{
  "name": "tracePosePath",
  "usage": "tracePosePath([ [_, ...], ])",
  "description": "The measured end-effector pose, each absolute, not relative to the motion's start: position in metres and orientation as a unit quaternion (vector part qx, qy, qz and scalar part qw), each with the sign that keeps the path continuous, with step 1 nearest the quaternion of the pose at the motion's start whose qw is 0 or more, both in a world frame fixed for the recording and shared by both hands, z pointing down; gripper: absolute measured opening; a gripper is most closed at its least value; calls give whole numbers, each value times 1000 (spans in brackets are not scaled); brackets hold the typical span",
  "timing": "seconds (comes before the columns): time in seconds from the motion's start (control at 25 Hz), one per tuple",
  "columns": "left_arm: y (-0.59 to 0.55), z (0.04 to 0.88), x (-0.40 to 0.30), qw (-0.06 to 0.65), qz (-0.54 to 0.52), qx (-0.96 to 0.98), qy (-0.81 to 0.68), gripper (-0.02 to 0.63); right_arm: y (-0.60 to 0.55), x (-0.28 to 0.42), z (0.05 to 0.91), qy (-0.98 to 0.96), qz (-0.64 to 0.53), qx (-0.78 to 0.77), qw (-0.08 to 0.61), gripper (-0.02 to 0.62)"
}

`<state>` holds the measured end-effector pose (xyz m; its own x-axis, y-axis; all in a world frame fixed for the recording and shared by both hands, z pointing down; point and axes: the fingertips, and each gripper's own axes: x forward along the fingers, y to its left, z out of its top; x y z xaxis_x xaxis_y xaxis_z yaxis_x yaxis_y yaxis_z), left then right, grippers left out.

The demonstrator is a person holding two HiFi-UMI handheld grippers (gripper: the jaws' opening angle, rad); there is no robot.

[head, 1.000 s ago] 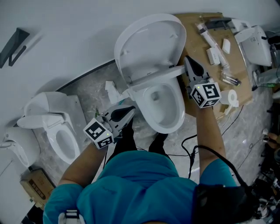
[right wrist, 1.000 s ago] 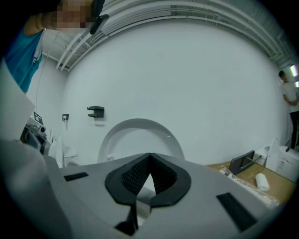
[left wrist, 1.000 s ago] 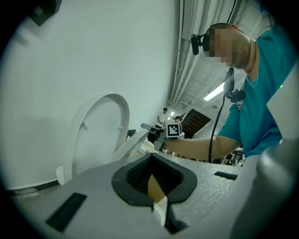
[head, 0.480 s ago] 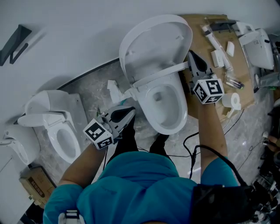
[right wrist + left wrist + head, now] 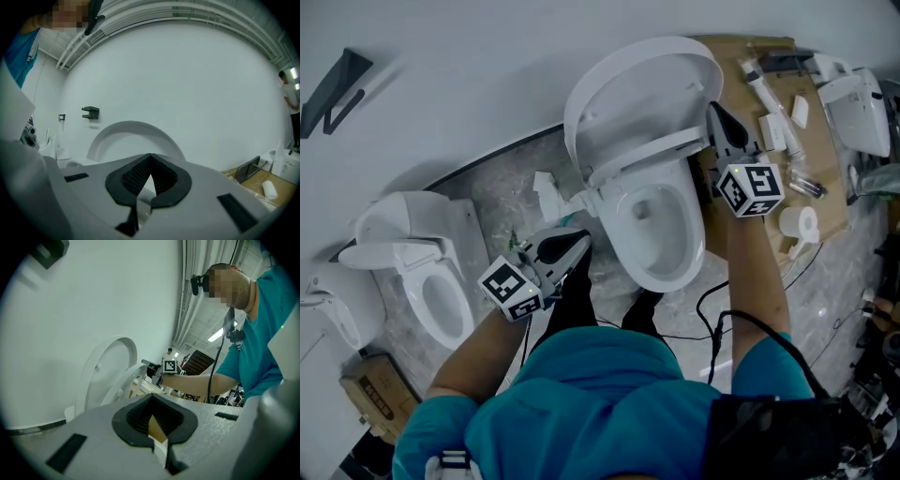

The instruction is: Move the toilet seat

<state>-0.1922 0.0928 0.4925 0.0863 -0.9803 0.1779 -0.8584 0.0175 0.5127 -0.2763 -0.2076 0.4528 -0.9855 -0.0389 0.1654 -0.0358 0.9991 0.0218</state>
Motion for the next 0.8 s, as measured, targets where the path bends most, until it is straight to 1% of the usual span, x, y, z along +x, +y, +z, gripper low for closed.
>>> tracePosePath([
  [0.8,108,500,-210,260,-125,676,-678,3,-215,-315,454,-997,-14,25,77,-2],
])
